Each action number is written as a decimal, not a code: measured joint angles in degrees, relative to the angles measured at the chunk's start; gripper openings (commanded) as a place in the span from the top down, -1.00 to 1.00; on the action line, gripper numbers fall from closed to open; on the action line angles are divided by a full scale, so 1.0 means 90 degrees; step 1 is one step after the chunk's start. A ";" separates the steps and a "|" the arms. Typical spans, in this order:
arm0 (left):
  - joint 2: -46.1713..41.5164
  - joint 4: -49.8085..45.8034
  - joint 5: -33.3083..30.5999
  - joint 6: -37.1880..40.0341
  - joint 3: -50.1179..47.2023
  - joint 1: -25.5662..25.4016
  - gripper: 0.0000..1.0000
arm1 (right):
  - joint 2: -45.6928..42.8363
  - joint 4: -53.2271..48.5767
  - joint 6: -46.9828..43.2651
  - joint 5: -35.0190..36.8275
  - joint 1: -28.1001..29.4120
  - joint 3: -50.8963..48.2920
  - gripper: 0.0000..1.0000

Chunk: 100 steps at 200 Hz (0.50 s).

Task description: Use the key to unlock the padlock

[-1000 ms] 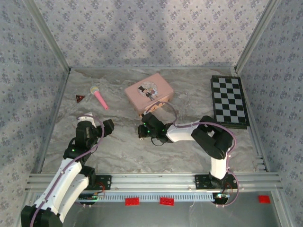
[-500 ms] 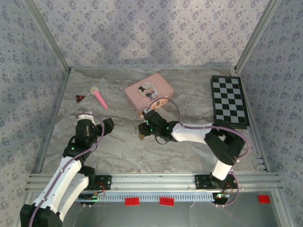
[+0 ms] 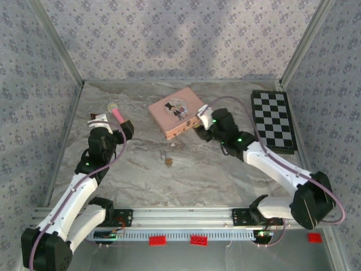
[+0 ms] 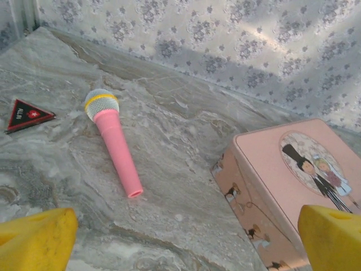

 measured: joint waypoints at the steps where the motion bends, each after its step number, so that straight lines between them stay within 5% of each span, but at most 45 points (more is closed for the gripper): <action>1: 0.0000 0.0024 -0.0007 0.0002 -0.0012 0.0000 -1.00 | -0.0027 0.0034 -0.0017 0.0024 -0.0036 -0.0027 -0.58; 44: -0.0104 0.0843 -0.1015 0.0114 -0.1044 -0.0036 -0.99 | -0.1086 0.1423 0.0296 0.0879 -0.1795 -0.1821 -0.76; 100: 0.1605 0.1438 -0.2686 0.1061 -0.0872 0.0019 -1.00 | -0.0971 0.2227 0.1234 0.1902 -0.2582 -0.2701 -0.79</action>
